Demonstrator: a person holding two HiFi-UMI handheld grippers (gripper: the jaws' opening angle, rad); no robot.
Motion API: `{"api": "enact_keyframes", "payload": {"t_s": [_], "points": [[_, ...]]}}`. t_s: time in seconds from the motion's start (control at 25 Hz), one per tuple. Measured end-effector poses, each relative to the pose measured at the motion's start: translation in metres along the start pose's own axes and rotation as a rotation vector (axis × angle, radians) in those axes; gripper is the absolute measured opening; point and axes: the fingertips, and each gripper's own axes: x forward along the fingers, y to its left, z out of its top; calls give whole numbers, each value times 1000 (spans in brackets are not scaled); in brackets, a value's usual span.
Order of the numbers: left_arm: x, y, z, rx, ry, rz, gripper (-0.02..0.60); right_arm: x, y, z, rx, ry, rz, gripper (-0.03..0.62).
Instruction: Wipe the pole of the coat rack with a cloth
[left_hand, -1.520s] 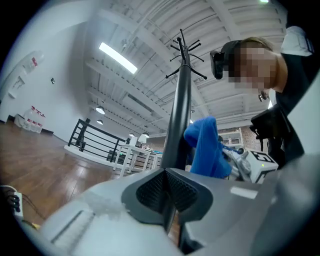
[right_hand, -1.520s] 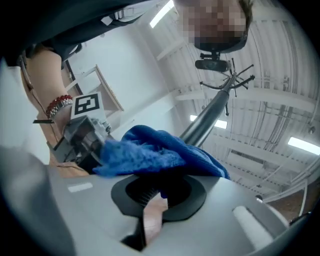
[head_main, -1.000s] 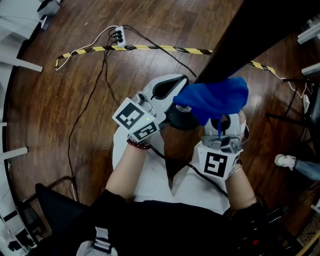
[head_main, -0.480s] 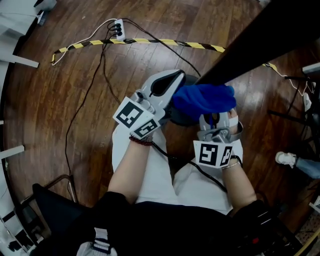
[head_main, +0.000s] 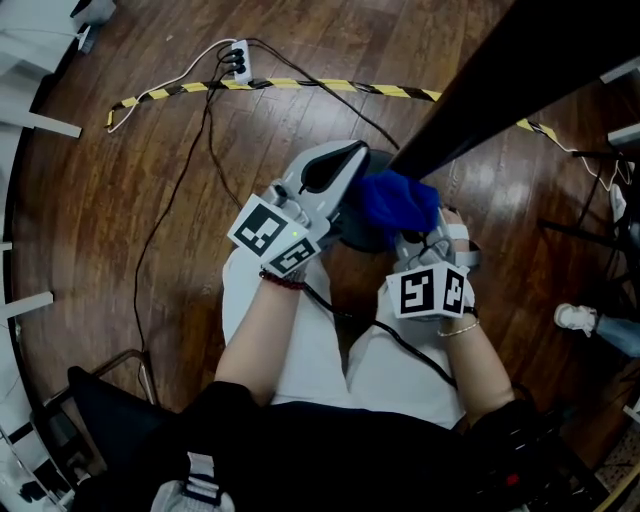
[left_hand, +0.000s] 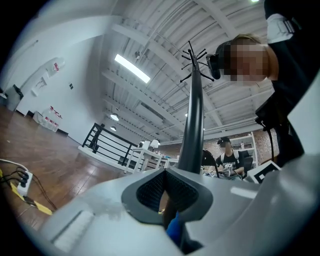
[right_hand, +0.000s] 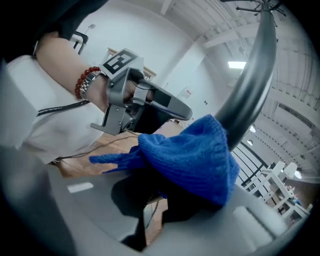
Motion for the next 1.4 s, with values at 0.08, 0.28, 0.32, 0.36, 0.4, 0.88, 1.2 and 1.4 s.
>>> {"api": "enact_keyframes", "payload": {"t_s": [0.08, 0.28, 0.32, 0.36, 0.4, 0.88, 1.2, 1.4], "points": [[1, 3, 0, -3, -10, 13, 5, 2, 3, -4, 20, 11, 14, 20], [9, 0, 0, 37, -9, 1, 5, 10, 12, -15, 41, 31, 51, 20], [10, -1, -1, 47, 0, -7, 5, 13, 14, -18, 39, 38, 63, 20], [10, -2, -2, 56, 10, -13, 5, 16, 16, -21, 34, 44, 76, 20], [9, -2, -3, 60, 17, -17, 5, 19, 18, -25, 27, 51, 91, 20], [2, 1, 2, 22, 2, -8, 5, 46, 55, -86, 178, 113, 423, 20], [-3, -7, -3, 20, 34, -27, 5, 73, 83, -133, 300, 195, 608, 20], [-2, -11, -2, -12, 29, -31, 5, 90, 103, -163, 439, 208, 678, 20]]}}
